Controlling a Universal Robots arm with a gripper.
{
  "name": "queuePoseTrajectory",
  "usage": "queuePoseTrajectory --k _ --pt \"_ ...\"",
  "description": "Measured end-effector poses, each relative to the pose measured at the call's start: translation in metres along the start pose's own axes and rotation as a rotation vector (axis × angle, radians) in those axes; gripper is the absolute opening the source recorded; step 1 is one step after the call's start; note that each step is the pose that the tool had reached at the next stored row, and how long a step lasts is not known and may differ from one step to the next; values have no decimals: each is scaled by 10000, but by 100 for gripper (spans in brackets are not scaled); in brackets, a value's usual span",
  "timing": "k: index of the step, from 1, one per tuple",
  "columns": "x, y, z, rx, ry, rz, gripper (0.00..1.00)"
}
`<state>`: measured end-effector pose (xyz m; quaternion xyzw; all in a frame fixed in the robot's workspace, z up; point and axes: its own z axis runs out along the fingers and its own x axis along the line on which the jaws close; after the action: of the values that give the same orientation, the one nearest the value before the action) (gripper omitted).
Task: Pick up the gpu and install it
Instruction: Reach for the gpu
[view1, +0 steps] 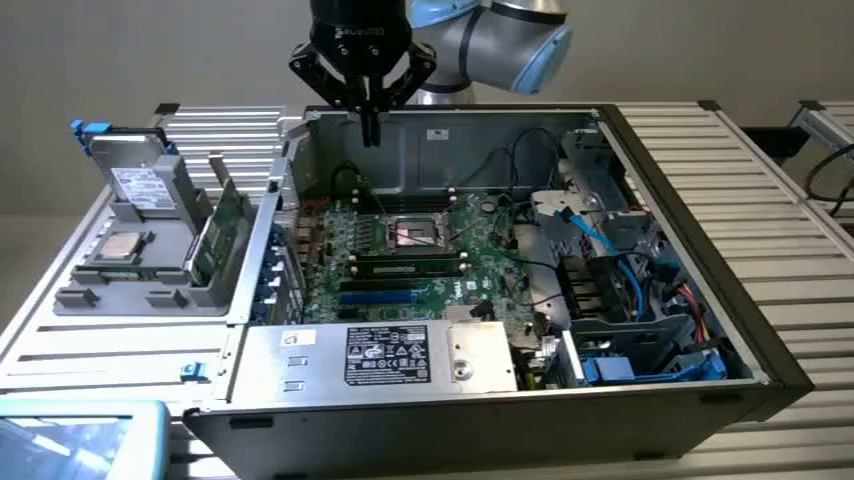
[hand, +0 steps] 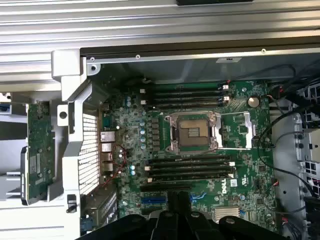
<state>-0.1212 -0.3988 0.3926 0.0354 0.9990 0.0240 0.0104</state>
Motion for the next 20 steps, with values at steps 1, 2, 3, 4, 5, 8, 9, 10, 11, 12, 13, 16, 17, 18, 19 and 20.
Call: queuePoseTrajectory --k 1,2,3,4,5,8,9,10,11,12,13,16,17,18,19,20 --pt "0 0 0 0 0 0 12" --pt "0 0 0 0 0 0 12" --pt "0 0 0 0 0 -1 12" --pt "1 0 0 1 0 -1 12" --pt "3 0 0 1 0 0 12" --pt "17 -2 -1 1 0 2 12" --pt "30 -2 -2 2 1 0 12" --pt "47 -3 -2 0 0 0 12" --pt "66 -5 -2 0 0 0 12" --pt "94 -5 -3 0 0 0 12" --pt "136 -4 -3 -1 0 1 12" --pt "254 -5 -5 -1 0 0 12" --pt "298 -7 -6 -1 0 1 12" --pt "344 -8 -7 0 0 0 12" --pt "389 -10 -7 -1 0 -1 12" --pt "434 -10 -8 -1 0 0 12"
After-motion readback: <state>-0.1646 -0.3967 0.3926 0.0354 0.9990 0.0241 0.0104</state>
